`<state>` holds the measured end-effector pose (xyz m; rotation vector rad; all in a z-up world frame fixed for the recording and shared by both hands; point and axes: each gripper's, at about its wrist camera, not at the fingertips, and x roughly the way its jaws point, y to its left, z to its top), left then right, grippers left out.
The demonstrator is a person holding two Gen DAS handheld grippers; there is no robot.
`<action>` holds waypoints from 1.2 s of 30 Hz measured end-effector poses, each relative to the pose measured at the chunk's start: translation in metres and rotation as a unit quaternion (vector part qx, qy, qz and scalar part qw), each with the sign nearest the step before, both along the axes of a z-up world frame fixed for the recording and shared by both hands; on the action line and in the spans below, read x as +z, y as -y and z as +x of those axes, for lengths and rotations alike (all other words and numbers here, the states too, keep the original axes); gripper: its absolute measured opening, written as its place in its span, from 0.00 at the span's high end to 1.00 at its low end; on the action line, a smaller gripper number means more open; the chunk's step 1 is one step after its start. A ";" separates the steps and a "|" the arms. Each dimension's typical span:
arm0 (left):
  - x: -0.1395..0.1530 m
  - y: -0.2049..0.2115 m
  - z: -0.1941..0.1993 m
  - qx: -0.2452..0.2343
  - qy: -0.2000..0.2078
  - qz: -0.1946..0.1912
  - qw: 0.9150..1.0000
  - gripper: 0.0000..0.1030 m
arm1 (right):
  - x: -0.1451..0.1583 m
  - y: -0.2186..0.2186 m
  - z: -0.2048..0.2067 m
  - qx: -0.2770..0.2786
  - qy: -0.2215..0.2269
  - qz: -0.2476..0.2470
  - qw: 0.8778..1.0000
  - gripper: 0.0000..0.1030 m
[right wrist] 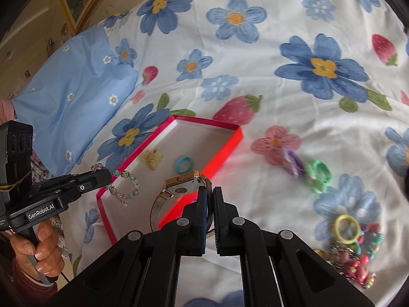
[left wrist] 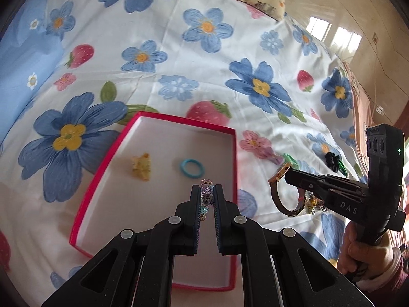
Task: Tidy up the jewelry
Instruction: 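Carry the watch and bracelet into the box and open both tools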
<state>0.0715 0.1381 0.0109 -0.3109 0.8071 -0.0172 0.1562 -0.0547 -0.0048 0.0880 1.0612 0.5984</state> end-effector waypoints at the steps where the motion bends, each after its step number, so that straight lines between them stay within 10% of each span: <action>1: -0.001 -0.005 -0.002 0.005 -0.002 -0.003 1.000 0.92 | -0.001 -0.008 0.000 0.006 0.000 0.001 1.000 0.96; 28: -0.080 -0.065 0.061 0.066 -0.086 -0.023 0.994 0.89 | -0.076 -0.115 0.045 0.095 -0.063 -0.082 0.990 0.90; 32: -0.093 -0.061 0.066 0.049 -0.086 -0.075 0.992 0.76 | -0.083 -0.113 0.051 0.088 -0.092 -0.068 0.989 0.90; 36: -0.104 -0.059 0.073 0.054 -0.105 -0.023 0.993 0.67 | -0.075 -0.103 0.051 0.082 -0.077 -0.048 0.993 0.67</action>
